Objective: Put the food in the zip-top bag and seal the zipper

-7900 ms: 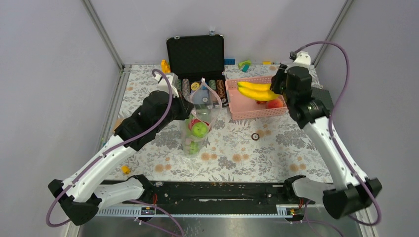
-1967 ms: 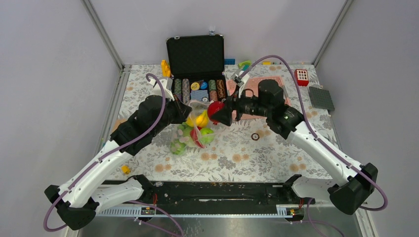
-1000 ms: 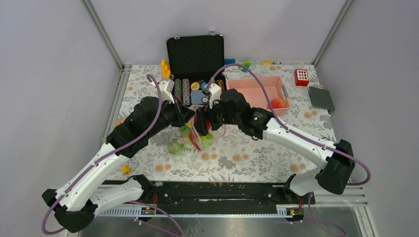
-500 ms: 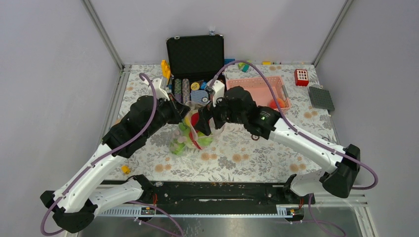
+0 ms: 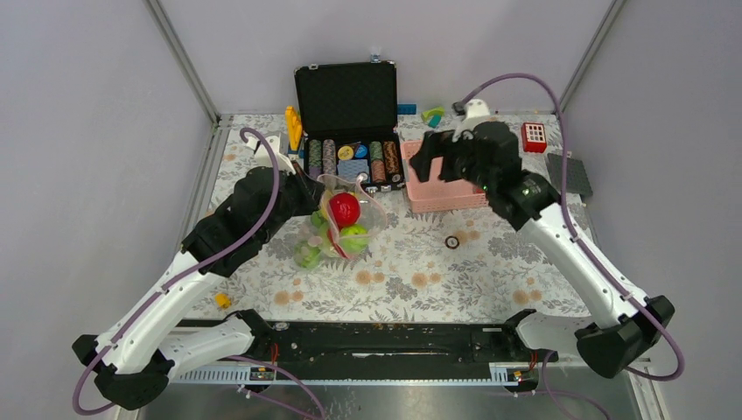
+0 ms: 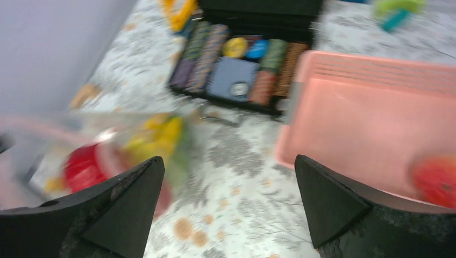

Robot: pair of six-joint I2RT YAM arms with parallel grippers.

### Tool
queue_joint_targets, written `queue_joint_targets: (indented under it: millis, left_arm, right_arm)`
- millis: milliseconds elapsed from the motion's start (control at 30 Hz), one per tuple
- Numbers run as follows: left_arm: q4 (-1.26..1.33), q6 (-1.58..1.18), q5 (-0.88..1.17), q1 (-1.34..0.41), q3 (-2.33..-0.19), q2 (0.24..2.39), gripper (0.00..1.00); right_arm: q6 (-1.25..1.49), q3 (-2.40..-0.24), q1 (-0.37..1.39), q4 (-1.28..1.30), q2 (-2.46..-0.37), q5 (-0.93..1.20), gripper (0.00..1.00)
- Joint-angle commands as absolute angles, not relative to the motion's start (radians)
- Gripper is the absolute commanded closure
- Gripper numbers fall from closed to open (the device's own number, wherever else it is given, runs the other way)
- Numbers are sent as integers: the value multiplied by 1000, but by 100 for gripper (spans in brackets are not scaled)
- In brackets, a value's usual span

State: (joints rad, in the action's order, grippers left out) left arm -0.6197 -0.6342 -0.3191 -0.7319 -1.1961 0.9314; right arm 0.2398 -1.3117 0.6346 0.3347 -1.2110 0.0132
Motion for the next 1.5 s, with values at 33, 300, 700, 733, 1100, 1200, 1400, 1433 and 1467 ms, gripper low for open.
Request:
queue_joint_targets:
  millis: [33,300,700,733,1100,1200,1400,1433,1467]
  left_arm:
    - [-624,-642,-447,-726,-1236,928,100]
    - [-594,-576,-356,-724,-1189,926,100]
    - [-592,-552,-348,-724,-1180,933,100]
    - [-589,-552,-348,-724,-1177,933,100]
    - [-582,-564,-329,-726,-1179,935,100]
    - [-581,-567,-333,-725,-1175,934,100]
    - [-579,-569,-320,-726,-1179,931,100]
    - [-578,-569,-319,-725,-1179,930,100]
    - [-578,-568,-319,-725,-1179,929,100]
  right_arm:
    - [289,-1368,378,473,-1346,-38,2]
    - [262,-1604,216,645,-1751,-279,1]
    - [323,-1825,173,772,-2087,-499,2]
    - [324,-1830,171,772,-2098,-509,2]
    - [346,-1881,169,842,-2197,-512,2]
    - [345,-1890,169,870,-2214,-503,2]
    - [353,-1912,169,906,-2234,-508,6]
    - [353,-1911,169,906,-2234,-508,9]
    - [353,-1912,168,902,-2231,-507,11]
